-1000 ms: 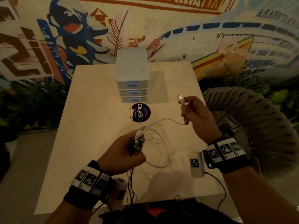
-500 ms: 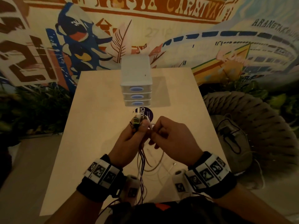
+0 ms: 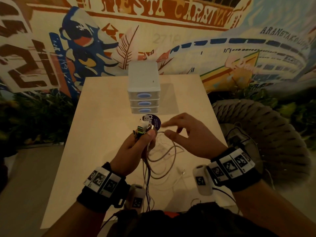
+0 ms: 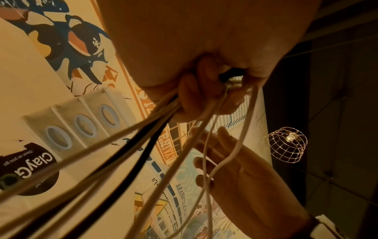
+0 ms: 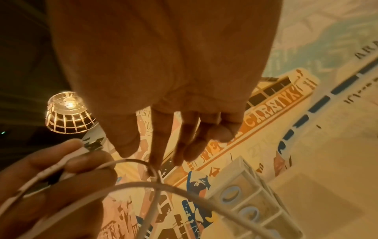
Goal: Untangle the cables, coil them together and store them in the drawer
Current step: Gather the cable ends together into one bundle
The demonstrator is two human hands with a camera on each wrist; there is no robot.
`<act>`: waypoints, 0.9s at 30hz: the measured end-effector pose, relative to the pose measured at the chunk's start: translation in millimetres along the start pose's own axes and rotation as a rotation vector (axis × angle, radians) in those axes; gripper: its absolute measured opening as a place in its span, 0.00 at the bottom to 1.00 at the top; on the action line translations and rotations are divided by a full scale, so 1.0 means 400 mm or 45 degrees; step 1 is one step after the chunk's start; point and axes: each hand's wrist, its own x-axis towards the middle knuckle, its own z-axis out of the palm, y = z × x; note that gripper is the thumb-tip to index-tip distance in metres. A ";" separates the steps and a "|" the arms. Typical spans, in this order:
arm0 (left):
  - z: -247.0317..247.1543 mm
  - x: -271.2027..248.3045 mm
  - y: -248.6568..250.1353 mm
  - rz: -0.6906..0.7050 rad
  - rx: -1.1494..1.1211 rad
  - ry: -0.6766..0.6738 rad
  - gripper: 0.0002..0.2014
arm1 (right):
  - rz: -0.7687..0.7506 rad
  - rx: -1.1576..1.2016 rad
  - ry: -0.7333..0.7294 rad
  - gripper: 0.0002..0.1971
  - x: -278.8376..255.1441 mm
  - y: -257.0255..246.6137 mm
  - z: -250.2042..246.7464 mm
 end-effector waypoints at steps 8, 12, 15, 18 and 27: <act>-0.014 0.005 -0.007 0.009 0.175 0.048 0.21 | 0.094 0.360 0.004 0.09 -0.011 0.021 0.012; -0.003 0.011 0.003 0.036 0.052 0.210 0.22 | 0.196 0.371 0.375 0.12 -0.021 0.099 -0.021; -0.008 0.010 0.019 0.106 0.093 0.254 0.27 | 0.384 0.360 0.543 0.10 -0.060 0.172 -0.045; -0.028 0.011 0.021 0.141 0.167 0.349 0.29 | 0.561 0.187 0.548 0.12 -0.123 0.259 -0.051; -0.080 0.014 0.048 0.231 -0.216 0.420 0.14 | 0.996 0.064 -0.024 0.15 -0.389 0.419 -0.012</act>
